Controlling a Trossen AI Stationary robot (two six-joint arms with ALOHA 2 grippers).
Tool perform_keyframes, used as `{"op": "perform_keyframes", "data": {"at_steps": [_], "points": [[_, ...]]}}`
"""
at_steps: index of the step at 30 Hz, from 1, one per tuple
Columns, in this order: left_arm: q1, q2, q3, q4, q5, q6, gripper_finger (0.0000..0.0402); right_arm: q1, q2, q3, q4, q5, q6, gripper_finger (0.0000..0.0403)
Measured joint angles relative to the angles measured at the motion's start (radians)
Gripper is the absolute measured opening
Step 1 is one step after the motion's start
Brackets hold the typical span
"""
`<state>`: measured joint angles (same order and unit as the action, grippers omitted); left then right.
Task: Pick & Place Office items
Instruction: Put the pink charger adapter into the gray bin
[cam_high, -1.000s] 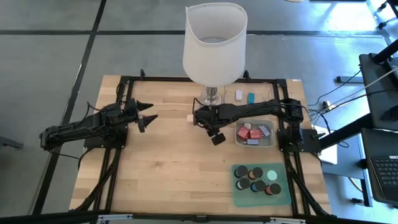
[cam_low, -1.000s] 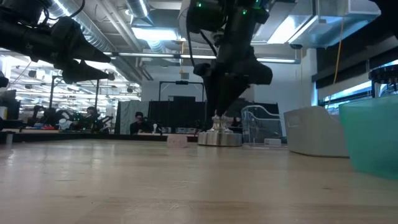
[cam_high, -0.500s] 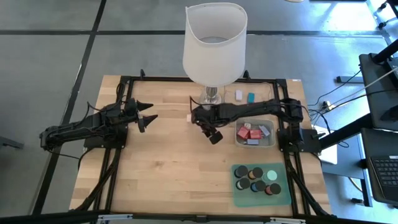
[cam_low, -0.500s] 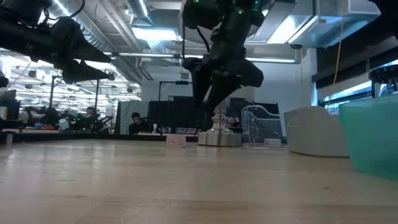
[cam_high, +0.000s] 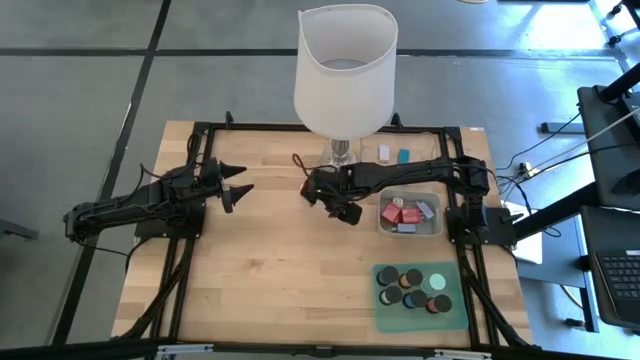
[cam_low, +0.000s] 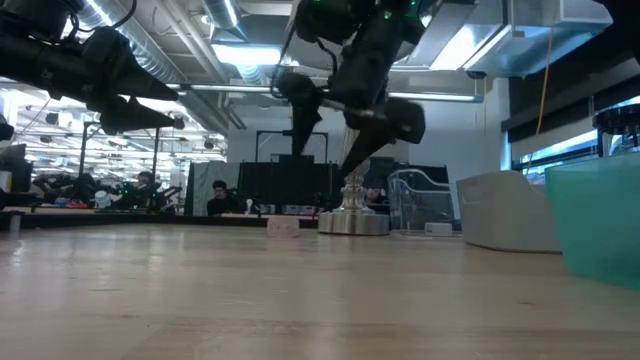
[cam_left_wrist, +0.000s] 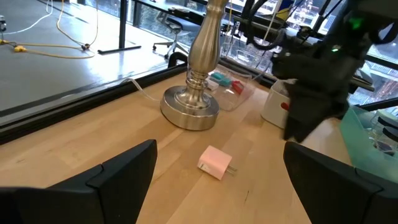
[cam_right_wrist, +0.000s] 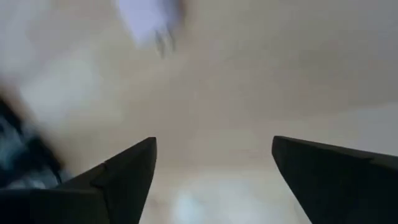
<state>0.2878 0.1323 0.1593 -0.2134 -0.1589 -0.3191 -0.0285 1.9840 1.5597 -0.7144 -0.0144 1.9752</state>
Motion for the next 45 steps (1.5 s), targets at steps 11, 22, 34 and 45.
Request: {"op": "perform_keyframes", "data": {"at_steps": [11,22,34,45], "points": [[0.000,0.000,0.000,0.000,0.000,0.000,0.0347,-0.024,-0.147,0.000,-0.018,-0.272,-0.512,0.0327],[0.000,0.000,0.000,0.003,-0.049,-0.011,0.0347,0.031,-0.401,0.000,-0.206,0.060,-0.494,0.0327],[-0.004,0.103,-0.019,0.309,-0.138,-0.178,0.0347,0.124,-0.432,0.000,-0.248,0.165,-0.513,0.0327],[-0.113,0.728,-0.013,0.755,-0.153,-0.215,0.0347,0.120,-0.432,0.000,-0.254,0.200,-0.547,0.0327]]}}
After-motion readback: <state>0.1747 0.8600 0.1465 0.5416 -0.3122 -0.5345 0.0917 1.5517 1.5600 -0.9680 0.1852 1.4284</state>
